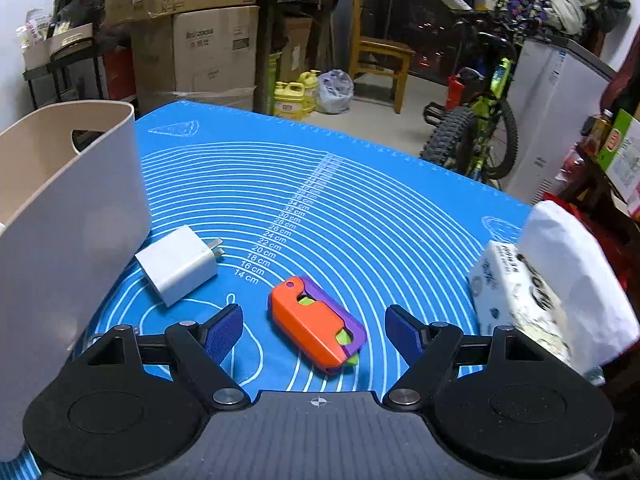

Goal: Organize rigid objects
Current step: 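Move the right gripper to the orange-purple toy and grasp it, then lower the orange-purple toy into the bin and open the right gripper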

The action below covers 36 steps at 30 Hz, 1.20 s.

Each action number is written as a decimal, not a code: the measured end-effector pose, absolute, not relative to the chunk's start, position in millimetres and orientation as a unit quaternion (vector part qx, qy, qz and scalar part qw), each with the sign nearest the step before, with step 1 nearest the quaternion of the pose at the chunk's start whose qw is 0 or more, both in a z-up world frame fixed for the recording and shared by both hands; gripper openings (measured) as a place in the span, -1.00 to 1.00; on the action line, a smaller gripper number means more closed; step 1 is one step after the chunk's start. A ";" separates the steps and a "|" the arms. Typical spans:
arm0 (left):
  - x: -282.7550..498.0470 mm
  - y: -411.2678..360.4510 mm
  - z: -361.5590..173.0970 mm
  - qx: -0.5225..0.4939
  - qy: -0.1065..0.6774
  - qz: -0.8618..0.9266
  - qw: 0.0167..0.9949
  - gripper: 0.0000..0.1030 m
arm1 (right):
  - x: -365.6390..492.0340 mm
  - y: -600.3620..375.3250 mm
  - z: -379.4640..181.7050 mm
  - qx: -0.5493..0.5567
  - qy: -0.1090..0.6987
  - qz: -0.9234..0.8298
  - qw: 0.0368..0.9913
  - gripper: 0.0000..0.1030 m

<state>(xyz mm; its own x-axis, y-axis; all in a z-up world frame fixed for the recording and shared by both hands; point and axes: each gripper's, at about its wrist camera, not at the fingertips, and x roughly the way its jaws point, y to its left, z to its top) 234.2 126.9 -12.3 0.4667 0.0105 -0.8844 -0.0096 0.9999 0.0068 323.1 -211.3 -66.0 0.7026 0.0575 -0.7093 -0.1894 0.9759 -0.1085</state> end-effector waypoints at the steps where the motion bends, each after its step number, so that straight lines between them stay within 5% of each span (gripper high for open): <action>1: 234.2 126.8 -12.3 0.001 0.516 0.006 0.856 -0.90 | 326.2 -210.9 -68.9 -0.088 0.379 0.073 0.918 0.58; 15: 233.0 125.2 -12.6 0.011 0.517 0.002 0.856 -0.90 | 344.7 -226.1 -98.1 -0.059 0.393 0.108 0.911 0.24; 34: 232.6 120.4 -11.9 0.023 0.515 0.006 0.857 -0.88 | 328.8 -216.9 -94.5 -0.060 0.408 0.108 0.905 0.36; 36: 232.8 120.5 -11.5 0.023 0.515 0.007 0.857 -0.88 | 326.3 -217.4 -95.6 -0.060 0.401 0.113 0.907 0.25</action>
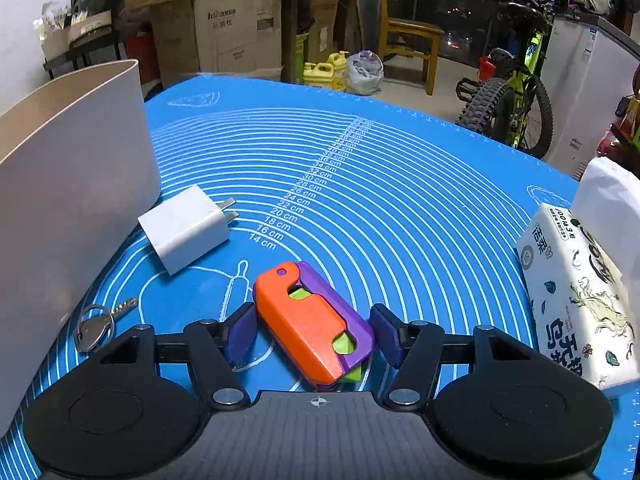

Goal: Organize rigid objects
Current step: 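Lower the orange-purple toy into the bin and open the right gripper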

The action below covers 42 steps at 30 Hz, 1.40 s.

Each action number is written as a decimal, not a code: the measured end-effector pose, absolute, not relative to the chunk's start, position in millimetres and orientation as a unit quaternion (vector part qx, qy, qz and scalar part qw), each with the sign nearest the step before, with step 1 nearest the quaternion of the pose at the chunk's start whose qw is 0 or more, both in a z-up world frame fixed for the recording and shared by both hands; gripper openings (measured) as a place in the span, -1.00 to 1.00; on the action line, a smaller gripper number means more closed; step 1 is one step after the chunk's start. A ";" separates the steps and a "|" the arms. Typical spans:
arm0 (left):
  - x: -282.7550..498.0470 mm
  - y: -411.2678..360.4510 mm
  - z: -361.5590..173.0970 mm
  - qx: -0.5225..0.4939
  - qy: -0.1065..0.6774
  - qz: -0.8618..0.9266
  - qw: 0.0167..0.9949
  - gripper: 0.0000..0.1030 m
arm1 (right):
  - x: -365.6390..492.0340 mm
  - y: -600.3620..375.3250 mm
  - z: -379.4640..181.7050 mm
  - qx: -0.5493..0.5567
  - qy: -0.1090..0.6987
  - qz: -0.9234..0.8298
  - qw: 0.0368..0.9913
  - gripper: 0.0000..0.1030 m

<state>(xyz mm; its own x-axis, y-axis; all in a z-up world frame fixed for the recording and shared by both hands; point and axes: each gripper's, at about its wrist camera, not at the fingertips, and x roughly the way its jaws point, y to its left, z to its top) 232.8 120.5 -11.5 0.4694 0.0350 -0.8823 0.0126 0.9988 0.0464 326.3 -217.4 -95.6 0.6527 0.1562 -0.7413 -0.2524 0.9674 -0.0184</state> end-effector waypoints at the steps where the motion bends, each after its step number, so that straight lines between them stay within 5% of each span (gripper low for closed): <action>1: 232.5 120.3 -11.5 0.023 0.515 0.007 0.857 -0.88 | 324.9 -217.9 -96.0 -0.058 0.398 0.114 0.908 0.24; 13: 233.3 120.4 -10.7 0.021 0.514 0.006 0.857 -0.88 | 303.9 -210.2 -78.1 -0.059 0.347 0.065 0.934 0.23; 28: 233.7 122.7 -9.8 0.024 0.513 0.006 0.858 -0.88 | 268.3 -136.0 44.8 -0.024 0.235 0.154 0.959 0.23; 42: 233.8 122.5 -10.0 0.026 0.513 0.003 0.858 -0.88 | 291.5 -12.9 11.8 -0.147 0.337 0.239 0.899 0.23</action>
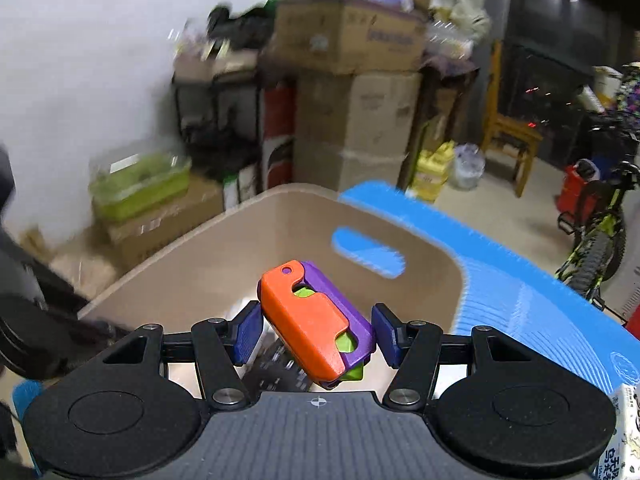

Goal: Organize rigid objects
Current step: 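Lower the orange-purple toy into the bin and open the right gripper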

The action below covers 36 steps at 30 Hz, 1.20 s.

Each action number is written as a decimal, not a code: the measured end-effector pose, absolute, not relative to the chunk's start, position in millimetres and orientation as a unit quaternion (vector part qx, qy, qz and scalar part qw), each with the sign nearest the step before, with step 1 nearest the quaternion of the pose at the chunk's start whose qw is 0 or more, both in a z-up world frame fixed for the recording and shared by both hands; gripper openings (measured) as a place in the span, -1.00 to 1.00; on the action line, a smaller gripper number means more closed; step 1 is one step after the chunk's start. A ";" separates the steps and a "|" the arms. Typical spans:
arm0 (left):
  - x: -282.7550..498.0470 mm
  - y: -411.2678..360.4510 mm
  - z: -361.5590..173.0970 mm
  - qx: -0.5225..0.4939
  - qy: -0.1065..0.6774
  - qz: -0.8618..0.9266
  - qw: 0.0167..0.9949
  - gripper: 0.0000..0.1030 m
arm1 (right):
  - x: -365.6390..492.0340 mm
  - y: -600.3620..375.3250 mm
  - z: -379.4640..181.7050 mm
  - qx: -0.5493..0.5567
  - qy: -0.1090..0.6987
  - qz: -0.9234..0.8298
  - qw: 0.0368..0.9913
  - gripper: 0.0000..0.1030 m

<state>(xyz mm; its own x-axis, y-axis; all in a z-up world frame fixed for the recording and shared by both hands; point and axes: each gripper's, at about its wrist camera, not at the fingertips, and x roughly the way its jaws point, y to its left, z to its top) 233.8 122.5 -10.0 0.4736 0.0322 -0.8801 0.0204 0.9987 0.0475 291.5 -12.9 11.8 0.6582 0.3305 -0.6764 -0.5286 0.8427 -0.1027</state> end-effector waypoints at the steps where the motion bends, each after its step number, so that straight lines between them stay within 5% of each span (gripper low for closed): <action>1: 233.8 122.4 -10.1 0.026 0.513 0.004 0.858 -0.88 | 288.6 -5.9 7.9 -0.157 0.347 0.240 0.893 0.23; 26: 232.8 123.7 -10.4 0.020 0.511 0.000 0.859 -0.89 | 302.7 30.9 -31.4 -0.212 0.475 0.242 0.819 0.23; 36: 232.7 123.9 -10.5 0.020 0.511 -0.001 0.859 -0.89 | 302.0 19.8 -29.8 -0.202 0.472 0.233 0.826 0.48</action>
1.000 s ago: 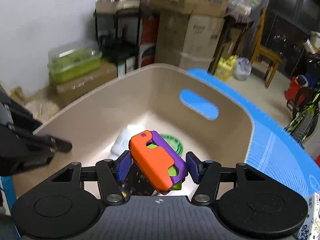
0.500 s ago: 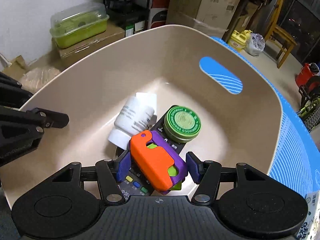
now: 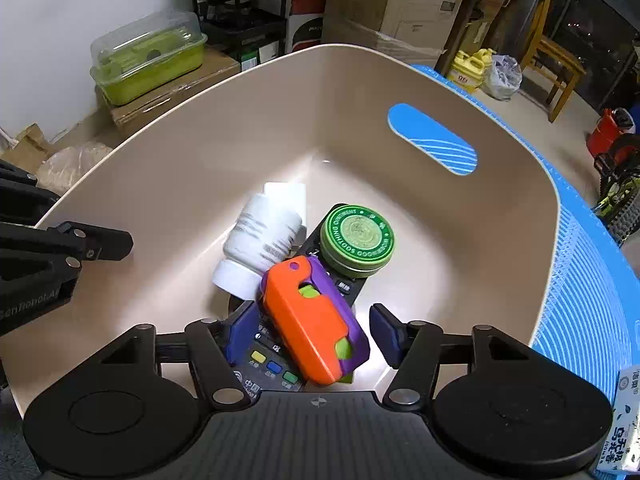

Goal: Organize rigid objects
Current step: 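Lower the orange-purple toy into the bin and open the right gripper, then move the right gripper to the white charger on the mat and grasp it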

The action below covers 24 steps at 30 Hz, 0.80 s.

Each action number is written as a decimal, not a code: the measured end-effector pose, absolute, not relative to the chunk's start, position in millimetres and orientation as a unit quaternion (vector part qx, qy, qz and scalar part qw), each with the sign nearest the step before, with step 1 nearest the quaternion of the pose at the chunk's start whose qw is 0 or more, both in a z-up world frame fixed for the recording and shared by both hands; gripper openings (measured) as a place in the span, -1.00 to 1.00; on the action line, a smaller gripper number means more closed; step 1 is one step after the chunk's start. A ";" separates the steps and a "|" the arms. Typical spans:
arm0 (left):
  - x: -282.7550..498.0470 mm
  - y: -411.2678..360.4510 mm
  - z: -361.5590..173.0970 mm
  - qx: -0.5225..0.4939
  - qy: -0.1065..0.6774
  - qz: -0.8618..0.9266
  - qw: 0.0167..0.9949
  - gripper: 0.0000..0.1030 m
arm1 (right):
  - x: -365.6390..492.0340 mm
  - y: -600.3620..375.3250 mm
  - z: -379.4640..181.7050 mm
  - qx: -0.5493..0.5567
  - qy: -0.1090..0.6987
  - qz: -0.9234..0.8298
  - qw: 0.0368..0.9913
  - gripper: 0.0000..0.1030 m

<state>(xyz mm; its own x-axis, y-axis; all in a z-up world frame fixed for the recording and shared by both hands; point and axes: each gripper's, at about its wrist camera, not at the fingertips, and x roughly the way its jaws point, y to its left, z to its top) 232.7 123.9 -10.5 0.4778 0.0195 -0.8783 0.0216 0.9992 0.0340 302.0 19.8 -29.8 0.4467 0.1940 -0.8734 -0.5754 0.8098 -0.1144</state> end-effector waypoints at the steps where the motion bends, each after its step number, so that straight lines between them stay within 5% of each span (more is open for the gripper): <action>1: 232.7 123.9 -10.5 0.020 0.511 -0.001 0.859 -0.89 | 300.9 18.3 -29.2 -0.205 0.469 0.233 0.827 0.48; 15: 233.0 124.2 -9.6 0.020 0.511 0.000 0.859 -0.89 | 285.4 -7.3 -2.9 -0.182 0.433 0.242 0.849 0.48; 24: 233.1 124.2 -9.6 0.020 0.511 0.000 0.859 -0.88 | 282.9 -75.3 47.4 -0.140 0.331 0.188 0.914 0.50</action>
<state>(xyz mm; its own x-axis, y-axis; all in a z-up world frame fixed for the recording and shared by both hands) 233.1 124.2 -9.6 0.4772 0.0213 -0.8786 0.0206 0.9992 0.0354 282.9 -75.3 47.4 0.7107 0.2515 -0.6570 -0.4363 0.8902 -0.1312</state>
